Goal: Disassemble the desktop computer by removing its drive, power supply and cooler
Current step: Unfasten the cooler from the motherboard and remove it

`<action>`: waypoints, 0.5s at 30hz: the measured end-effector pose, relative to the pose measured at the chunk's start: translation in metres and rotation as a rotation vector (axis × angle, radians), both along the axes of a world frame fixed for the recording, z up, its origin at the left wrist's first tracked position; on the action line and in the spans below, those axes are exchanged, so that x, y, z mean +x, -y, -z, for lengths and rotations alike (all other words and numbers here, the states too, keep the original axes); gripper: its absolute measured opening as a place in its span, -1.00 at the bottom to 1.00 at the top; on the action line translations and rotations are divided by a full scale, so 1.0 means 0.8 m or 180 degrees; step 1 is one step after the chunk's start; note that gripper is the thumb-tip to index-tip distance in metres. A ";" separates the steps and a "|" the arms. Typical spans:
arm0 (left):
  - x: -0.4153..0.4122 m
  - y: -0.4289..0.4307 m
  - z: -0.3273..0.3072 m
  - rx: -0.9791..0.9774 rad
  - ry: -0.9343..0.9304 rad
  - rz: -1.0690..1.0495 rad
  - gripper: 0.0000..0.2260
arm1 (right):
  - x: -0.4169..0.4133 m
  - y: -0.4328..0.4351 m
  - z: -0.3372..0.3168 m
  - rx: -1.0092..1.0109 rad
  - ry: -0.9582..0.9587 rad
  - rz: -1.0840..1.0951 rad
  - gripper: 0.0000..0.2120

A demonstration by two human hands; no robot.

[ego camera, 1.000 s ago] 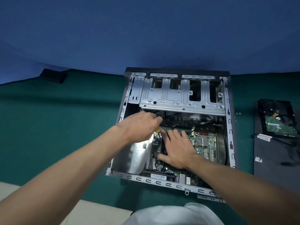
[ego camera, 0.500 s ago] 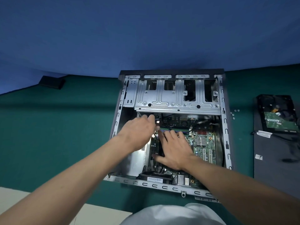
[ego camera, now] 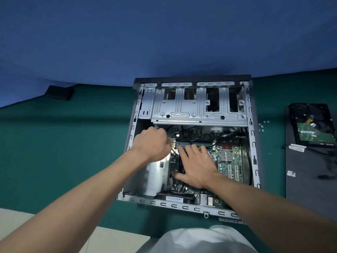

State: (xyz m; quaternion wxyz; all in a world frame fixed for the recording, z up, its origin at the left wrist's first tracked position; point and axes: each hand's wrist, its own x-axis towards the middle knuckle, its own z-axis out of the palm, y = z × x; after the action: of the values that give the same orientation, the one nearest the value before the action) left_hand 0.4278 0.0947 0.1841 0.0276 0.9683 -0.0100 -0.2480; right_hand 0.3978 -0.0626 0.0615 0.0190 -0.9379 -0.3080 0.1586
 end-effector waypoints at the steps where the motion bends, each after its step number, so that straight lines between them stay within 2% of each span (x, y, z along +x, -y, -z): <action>1: -0.003 0.001 0.002 0.0006 -0.0081 -0.0253 -0.69 | 0.000 0.000 0.001 0.0030 -0.0013 0.0009 -0.04; 3: -0.007 -0.002 0.004 0.0099 -0.0058 -0.0291 -0.61 | 0.000 -0.001 0.002 0.0068 -0.0020 0.0023 -0.05; 5: -0.008 -0.005 0.003 0.0058 0.0056 0.0076 -0.58 | 0.000 -0.001 0.001 0.0065 0.0009 0.0026 -0.07; 8: -0.008 -0.002 0.000 -0.0462 -0.0051 0.0828 -0.69 | 0.000 -0.001 -0.001 0.0035 0.0027 0.0001 -0.08; 11: -0.003 0.003 0.001 -0.0293 -0.0065 0.1624 -0.79 | 0.000 -0.002 -0.002 0.0145 0.0042 0.0096 -0.14; 13: 0.000 0.002 0.002 -0.0213 0.0023 0.1749 -0.80 | -0.001 -0.002 -0.003 0.0126 0.0034 0.0095 -0.15; 15: -0.001 -0.003 0.007 -0.0358 0.0108 0.1574 -0.78 | -0.001 -0.002 -0.004 0.0072 0.0056 0.0037 -0.11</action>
State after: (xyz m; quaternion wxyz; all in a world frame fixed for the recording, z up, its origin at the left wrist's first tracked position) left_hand 0.4268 0.0972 0.1788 0.0198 0.9374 -0.2607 -0.2301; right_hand 0.3971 -0.0614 0.0645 0.0278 -0.9407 -0.3046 0.1467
